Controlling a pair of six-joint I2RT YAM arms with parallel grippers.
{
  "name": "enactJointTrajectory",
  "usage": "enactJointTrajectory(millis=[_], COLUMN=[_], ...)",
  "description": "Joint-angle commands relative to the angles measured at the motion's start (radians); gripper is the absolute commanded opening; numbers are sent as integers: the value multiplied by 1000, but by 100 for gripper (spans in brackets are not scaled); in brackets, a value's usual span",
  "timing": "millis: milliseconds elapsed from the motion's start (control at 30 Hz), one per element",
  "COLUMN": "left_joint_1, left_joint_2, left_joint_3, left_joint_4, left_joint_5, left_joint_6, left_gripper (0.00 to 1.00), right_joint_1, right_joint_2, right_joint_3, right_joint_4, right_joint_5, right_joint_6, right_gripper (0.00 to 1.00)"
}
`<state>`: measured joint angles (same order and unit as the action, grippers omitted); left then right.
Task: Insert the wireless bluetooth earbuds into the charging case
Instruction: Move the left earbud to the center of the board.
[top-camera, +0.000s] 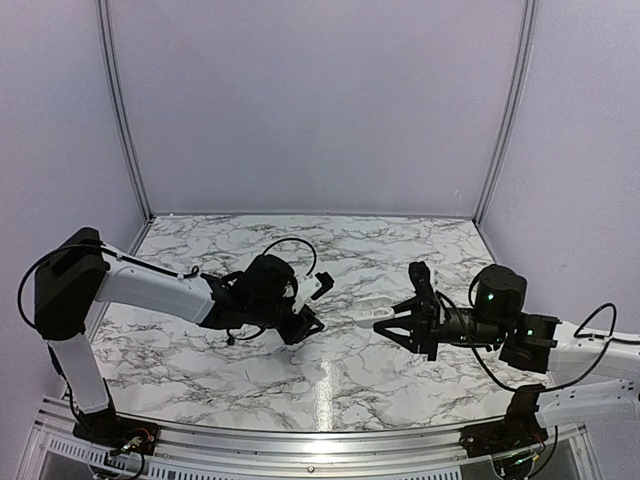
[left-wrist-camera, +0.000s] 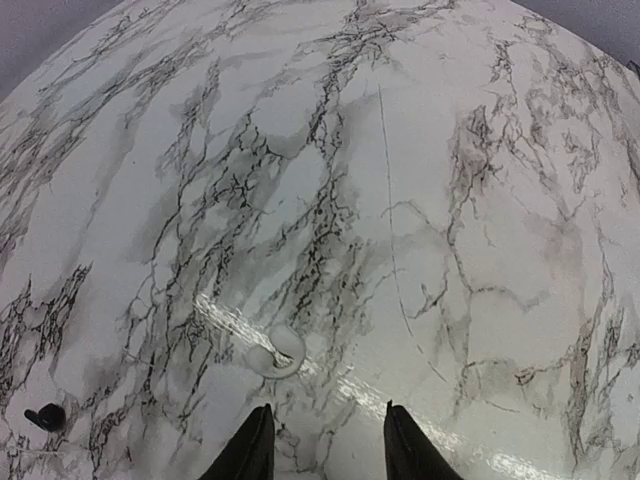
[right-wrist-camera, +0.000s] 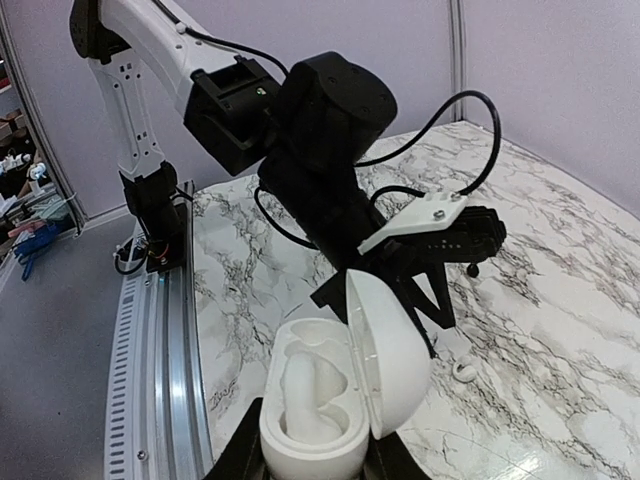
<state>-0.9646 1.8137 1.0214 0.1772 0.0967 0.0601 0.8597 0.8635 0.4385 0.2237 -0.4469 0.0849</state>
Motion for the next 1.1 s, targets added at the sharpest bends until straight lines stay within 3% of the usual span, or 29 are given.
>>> enactJointTrajectory(millis=[0,300,567,1067], left_joint_1=[17,17,17,13], left_joint_2=[72,189,263,295], left_joint_3=[84,205,290,308], left_joint_4=[19,-29,-122,-208], left_joint_5=[41,-39,-163,-117], left_joint_6=[3,-49,-54,-86], left_gripper=[41,49,48,40], right_joint_1=[-6,-6,-6,-6], right_joint_2=[-22,-18,-23,-21], right_joint_3=[6,3,3,8], right_joint_4=[12,20,17,12], right_joint_5=[-19,-19,-16,-12], right_joint_6=[2,3,4,5], right_gripper=[0,0,0,0])
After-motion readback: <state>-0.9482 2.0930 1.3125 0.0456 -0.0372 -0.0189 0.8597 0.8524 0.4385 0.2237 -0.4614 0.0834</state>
